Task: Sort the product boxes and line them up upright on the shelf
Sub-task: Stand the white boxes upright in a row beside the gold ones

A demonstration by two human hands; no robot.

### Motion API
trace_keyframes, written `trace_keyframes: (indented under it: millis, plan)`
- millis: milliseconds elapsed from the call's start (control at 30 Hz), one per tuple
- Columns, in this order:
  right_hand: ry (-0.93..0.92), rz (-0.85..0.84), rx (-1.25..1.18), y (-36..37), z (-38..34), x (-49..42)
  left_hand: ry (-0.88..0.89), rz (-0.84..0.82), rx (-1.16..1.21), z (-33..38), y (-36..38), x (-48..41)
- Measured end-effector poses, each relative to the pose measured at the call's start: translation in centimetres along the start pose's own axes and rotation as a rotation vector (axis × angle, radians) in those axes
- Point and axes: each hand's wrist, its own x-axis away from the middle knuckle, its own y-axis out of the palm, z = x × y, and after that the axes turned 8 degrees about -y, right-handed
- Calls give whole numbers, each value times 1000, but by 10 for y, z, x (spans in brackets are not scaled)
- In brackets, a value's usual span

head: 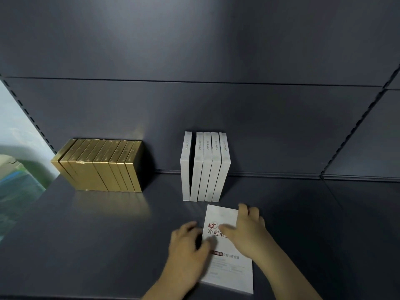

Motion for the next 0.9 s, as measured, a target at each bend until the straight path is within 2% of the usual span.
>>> trace_keyframes:
  millis: [133, 200, 333, 433, 500, 600, 767, 833, 900]
  plan:
    - [34, 74, -179, -8, 10, 3, 67, -118, 382, 18, 14, 19]
    - [11, 86, -317, -17, 15, 6, 97, -166, 485, 27, 14, 25]
    - [-129, 178, -516, -35, 19, 13, 273, -244, 545, 50, 6, 28]
    - [-235, 216, -719, -47, 22, 15, 373, -269, 468, 62, 4, 24]
    - [-277, 225, -801, -54, 21, 14, 395, -185, 374, 66, 8, 18]
    - [-297, 263, -759, -56, 15, 9, 420, -68, 243, 67, 15, 6]
    - [-258, 307, -615, -36, 14, 8, 425, -103, 266, 61, 12, 1]
    - [-261, 294, -574, -33, 10, 10, 419, 55, 338, 50, 4, -2]
    - [-261, 258, -596, -33, 5, 9, 389, 340, 398, 35, -10, -13]
